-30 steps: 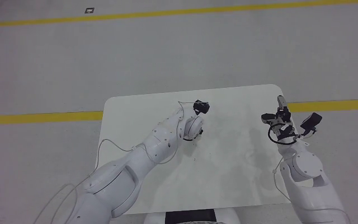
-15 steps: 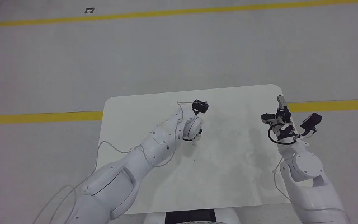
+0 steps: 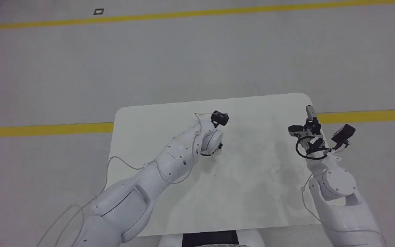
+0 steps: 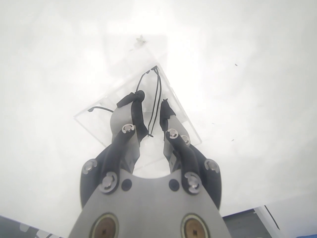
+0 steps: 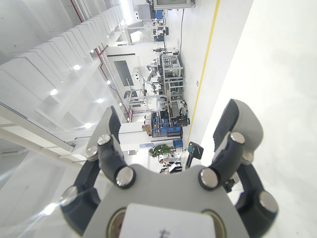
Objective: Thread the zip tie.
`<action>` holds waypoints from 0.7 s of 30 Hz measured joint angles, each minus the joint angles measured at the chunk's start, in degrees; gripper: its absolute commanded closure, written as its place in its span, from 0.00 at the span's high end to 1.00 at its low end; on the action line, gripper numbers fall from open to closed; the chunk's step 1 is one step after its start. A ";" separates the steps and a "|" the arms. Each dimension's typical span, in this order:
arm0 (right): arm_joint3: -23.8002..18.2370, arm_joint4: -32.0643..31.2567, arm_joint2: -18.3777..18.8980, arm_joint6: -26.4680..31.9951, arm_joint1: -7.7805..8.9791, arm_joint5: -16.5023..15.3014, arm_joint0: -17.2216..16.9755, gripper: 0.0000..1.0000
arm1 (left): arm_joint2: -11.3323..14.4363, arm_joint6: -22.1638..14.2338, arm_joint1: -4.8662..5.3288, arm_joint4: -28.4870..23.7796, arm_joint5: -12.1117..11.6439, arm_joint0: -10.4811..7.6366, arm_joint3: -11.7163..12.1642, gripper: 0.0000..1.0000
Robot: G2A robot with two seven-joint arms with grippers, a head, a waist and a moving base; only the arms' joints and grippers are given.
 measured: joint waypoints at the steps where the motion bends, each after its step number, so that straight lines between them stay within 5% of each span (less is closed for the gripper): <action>1: 0.00 0.00 0.00 0.00 0.00 0.00 0.00 1.00 | 0.03 0.05 -0.05 -0.03 -0.04 -0.03 0.16 0.16; 21: 0.00 0.00 0.00 0.00 0.00 0.00 0.00 1.00 | 0.14 0.24 -0.14 1.46 1.02 0.03 -0.55 0.13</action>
